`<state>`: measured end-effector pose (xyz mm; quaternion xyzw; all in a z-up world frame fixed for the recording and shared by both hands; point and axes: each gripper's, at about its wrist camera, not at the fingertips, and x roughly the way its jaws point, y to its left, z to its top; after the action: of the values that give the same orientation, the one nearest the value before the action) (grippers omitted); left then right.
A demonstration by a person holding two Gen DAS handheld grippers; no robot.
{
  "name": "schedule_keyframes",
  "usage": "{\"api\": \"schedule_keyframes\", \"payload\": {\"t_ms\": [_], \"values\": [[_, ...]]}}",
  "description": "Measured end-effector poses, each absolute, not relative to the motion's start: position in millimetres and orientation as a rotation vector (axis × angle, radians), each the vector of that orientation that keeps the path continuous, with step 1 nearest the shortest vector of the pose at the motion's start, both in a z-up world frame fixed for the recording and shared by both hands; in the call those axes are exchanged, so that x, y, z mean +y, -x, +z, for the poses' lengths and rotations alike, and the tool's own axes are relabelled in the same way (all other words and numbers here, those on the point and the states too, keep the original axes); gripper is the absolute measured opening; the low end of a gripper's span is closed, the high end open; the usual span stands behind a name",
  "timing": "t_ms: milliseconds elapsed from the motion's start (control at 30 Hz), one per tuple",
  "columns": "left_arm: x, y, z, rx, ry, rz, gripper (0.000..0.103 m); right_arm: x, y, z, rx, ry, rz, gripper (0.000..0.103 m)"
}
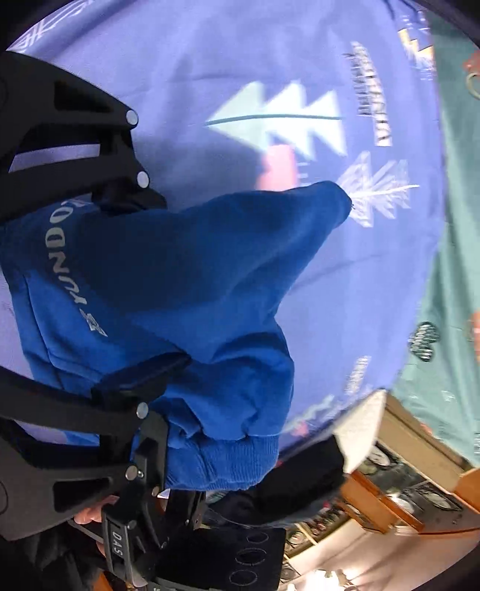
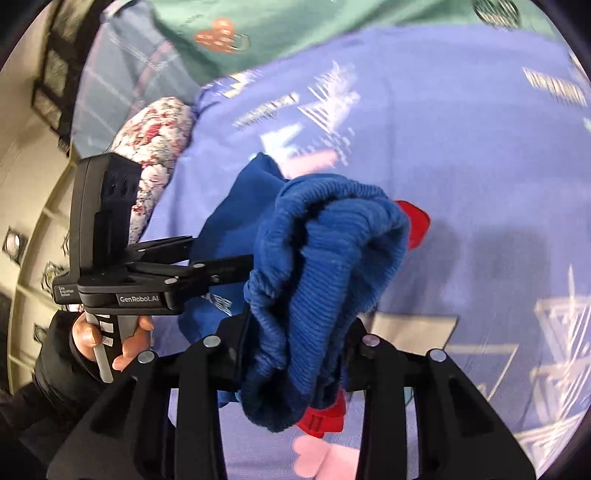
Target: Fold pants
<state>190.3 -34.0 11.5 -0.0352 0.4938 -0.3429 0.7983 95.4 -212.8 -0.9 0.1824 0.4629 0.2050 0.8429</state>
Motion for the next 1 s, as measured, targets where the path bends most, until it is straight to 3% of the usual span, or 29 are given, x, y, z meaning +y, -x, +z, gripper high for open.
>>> {"api": "schedule_keyframes", "payload": {"t_ms": [267, 333, 367, 400, 500, 567, 633, 767, 1000], "values": [[-47, -301, 100, 0.867, 0.095, -0.665, 0.066, -230, -161, 73, 0.828, -0.293, 0.428, 0.036], [-53, -340, 116, 0.824, 0.108, -0.632, 0.079, -233, -193, 98, 0.779, -0.275, 0.418, 0.037], [-57, -372, 120, 0.798, 0.109, -0.601, 0.097, -236, -216, 111, 0.747, -0.271, 0.411, 0.037], [-58, -392, 118, 0.787, 0.098, -0.57, 0.101, -237, -234, 119, 0.727, -0.261, 0.398, 0.039], [-43, -461, 78, 0.822, 0.07, -0.329, 0.101, -247, -314, 124, 0.696, -0.269, 0.281, 0.064], [-21, -475, 51, 0.884, 0.114, -0.239, 0.097, -259, -364, 104, 0.686, -0.268, 0.127, 0.066], [-1, -458, 38, 0.878, 0.134, -0.247, 0.097, -277, -390, 75, 0.741, -0.286, 0.013, 0.066], [11, -381, 35, 0.818, 0.029, -0.25, 0.1, -288, -358, 48, 0.757, -0.282, 0.021, 0.066], [12, -219, 24, 0.812, 0.062, -0.266, 0.101, -250, -197, 25, 0.728, -0.042, 0.01, 0.068]]}}
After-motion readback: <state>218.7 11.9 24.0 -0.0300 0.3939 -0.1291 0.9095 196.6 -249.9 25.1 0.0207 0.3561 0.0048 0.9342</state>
